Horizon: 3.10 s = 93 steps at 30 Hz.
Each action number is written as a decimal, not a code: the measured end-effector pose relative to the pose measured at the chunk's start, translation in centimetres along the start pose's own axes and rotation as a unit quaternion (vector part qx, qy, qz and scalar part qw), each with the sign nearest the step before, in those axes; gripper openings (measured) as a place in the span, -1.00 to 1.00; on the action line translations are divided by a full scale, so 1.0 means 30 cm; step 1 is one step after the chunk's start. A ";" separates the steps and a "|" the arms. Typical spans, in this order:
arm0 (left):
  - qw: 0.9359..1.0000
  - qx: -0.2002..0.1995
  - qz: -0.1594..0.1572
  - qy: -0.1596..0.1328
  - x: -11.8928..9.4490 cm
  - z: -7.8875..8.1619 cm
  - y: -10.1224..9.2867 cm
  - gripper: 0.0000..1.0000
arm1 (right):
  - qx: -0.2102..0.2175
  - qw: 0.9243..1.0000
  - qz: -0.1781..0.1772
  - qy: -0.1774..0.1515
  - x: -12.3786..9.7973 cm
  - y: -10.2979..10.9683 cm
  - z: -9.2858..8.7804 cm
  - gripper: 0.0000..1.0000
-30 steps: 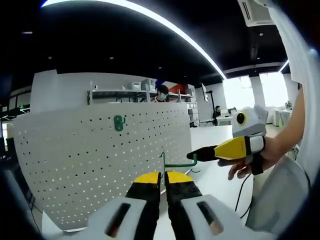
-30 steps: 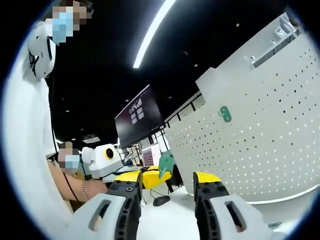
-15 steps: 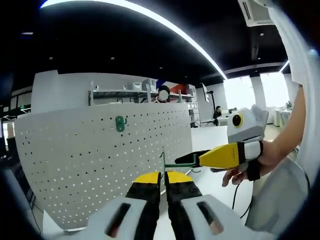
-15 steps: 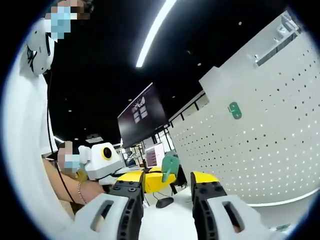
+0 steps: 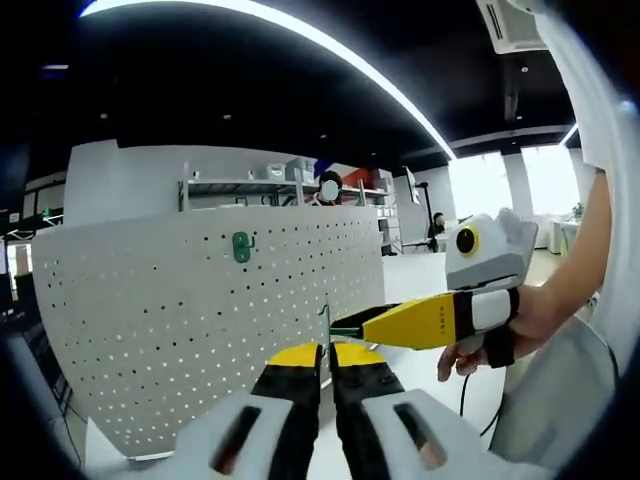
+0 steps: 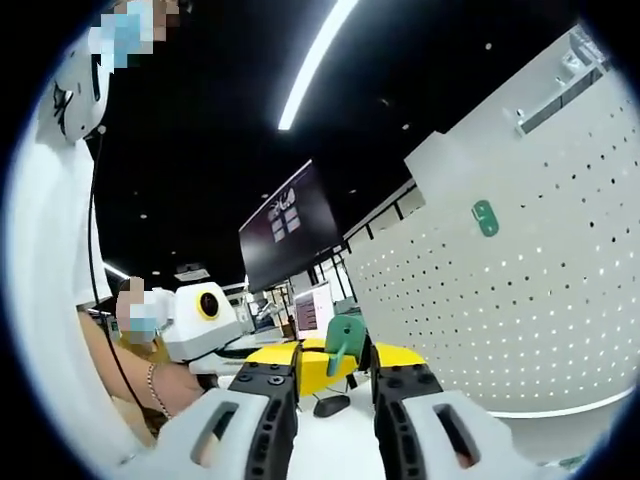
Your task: Insert the hook assembly into the mounting plate slot until the hook locks in place.
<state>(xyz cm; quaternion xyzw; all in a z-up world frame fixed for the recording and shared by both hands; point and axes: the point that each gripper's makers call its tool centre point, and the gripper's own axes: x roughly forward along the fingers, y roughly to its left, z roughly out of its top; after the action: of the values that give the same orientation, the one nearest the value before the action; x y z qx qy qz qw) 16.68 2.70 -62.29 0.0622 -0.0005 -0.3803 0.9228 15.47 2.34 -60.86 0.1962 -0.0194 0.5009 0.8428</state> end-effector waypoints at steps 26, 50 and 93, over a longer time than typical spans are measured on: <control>1.000 -0.008 0.015 0.004 0.008 -0.009 -0.008 -0.93 | -0.001 0.999 -0.039 -0.001 0.014 -0.033 -0.001 -0.97; 1.000 -0.010 0.014 0.009 0.010 -0.018 -0.009 -0.92 | 0.008 0.999 -0.048 0.011 0.008 -0.034 -0.012 -1.00; 0.997 -0.031 0.021 0.066 0.038 -0.117 -0.022 0.95 | 0.013 0.998 -0.065 0.011 -0.009 -0.065 0.001 -1.00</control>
<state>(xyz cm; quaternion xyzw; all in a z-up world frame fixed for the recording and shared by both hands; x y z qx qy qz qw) 17.19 1.85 -65.88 0.0589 0.0706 -0.3555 0.9301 17.01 1.28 -61.49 0.2025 0.0095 0.4472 0.8712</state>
